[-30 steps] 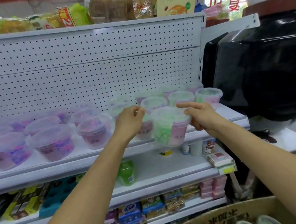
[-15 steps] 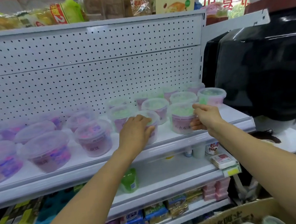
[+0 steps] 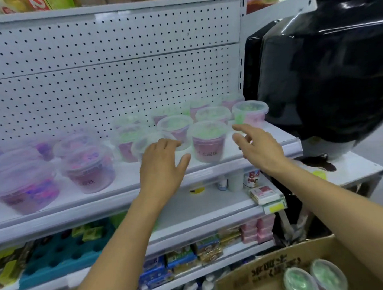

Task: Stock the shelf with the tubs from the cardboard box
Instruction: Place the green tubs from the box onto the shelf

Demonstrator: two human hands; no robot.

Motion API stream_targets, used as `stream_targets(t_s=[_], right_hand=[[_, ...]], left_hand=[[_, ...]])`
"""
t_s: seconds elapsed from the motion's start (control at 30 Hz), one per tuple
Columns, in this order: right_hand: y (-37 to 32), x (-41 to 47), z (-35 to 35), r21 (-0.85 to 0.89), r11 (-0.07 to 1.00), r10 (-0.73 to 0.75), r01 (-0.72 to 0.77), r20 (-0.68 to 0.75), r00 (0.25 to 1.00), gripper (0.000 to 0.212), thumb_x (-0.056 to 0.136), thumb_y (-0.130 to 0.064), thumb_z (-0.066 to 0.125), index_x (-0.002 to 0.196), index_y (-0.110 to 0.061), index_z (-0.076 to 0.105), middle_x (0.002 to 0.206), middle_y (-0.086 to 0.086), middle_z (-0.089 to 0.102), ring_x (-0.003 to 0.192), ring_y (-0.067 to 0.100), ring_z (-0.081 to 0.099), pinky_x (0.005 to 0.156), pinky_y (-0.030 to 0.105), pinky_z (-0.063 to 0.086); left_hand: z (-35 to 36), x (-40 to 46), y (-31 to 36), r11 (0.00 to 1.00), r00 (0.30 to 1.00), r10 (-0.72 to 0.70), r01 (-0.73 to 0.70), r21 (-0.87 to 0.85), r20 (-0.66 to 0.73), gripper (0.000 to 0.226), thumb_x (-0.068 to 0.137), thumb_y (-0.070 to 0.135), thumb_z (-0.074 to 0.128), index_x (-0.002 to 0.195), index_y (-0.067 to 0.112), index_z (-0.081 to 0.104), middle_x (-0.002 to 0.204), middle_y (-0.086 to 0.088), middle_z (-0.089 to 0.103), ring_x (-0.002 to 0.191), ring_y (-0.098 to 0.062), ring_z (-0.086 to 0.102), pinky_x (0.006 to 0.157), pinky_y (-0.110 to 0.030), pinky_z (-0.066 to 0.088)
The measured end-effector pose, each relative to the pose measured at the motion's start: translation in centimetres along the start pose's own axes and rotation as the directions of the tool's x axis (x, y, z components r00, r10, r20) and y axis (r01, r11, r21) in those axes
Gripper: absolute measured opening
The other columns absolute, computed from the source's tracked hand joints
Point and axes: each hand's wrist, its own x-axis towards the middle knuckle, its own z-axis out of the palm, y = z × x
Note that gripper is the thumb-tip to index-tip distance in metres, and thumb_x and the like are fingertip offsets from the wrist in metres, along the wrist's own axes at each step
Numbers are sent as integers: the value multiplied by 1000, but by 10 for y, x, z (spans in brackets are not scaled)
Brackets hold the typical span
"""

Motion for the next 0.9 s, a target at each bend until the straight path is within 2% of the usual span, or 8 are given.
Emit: stream_targets(t_s=[0.1, 0.17, 0.27, 0.37, 0.47, 0.6, 0.73, 0.9], right_hand=[[35, -27, -23, -33, 993, -114, 113, -11, 993, 34, 95, -43, 42, 128, -38, 53, 89, -13, 60, 85, 14, 58, 74, 34, 43], [72, -44, -35, -28, 990, -138, 138, 9, 990, 32, 96, -40, 46, 125, -35, 57, 91, -12, 63, 85, 12, 59, 72, 33, 45], [138, -69, -44, 5, 996, -89, 89, 89, 992, 31, 95, -40, 47, 123, -32, 59, 103, -9, 67, 91, 13, 62, 75, 37, 50], [214, -96, -42, -1, 997, 79, -81, 222, 972, 31, 95, -41, 47, 122, -33, 60, 97, -10, 67, 88, 11, 62, 72, 34, 49], [289, -127, -28, -10, 962, 262, -274, 327, 908, 25, 95, -34, 50, 116, -32, 64, 106, -10, 67, 96, 11, 62, 84, 38, 52], [378, -169, 4, -11, 851, 477, -525, 434, 764, 15, 94, -21, 55, 100, -32, 64, 94, -2, 67, 89, 18, 63, 86, 44, 54], [456, -205, 39, -76, 636, 691, -768, 499, 523, 30, 95, -22, 55, 123, -12, 60, 115, 11, 65, 98, 21, 61, 88, 36, 49], [525, -234, 83, -67, 417, 813, -906, 474, 339, 34, 92, -20, 60, 118, 0, 58, 99, 20, 65, 78, 35, 68, 70, 46, 57]], left_hand=[[20, -34, 45, 991, 999, -9, 4, -131, -32, 36, 91, 39, 53, 120, 17, 60, 119, -1, 59, 110, -22, 52, 89, -33, 41], [42, -60, 75, 976, 999, -51, 53, -212, 14, 32, 93, 38, 53, 119, 19, 59, 118, 3, 58, 111, -19, 51, 88, -31, 41], [93, -98, 116, 946, 973, -102, 160, -283, 208, 33, 94, 40, 51, 123, 25, 56, 122, 8, 56, 115, -12, 50, 92, -29, 42], [154, -133, 149, 884, 899, -165, 317, -343, 406, 31, 93, 41, 52, 122, 29, 57, 121, 12, 57, 112, -8, 53, 92, -28, 46], [215, -166, 174, 796, 756, -226, 507, -330, 614, 28, 93, 37, 55, 119, 28, 60, 114, 13, 60, 103, -4, 58, 89, -24, 48], [296, -208, 186, 670, 503, -262, 709, -219, 824, 17, 91, 28, 60, 108, 26, 62, 103, 7, 67, 96, -8, 63, 88, -27, 50], [377, -244, 177, 664, 320, -318, 747, -31, 892, 9, 90, 18, 60, 97, 23, 64, 104, 0, 69, 98, -13, 63, 90, -28, 49], [460, -275, 169, 554, 129, -424, 820, 144, 897, 23, 91, 25, 56, 107, 11, 65, 108, -5, 66, 100, -21, 61, 85, -29, 47]])
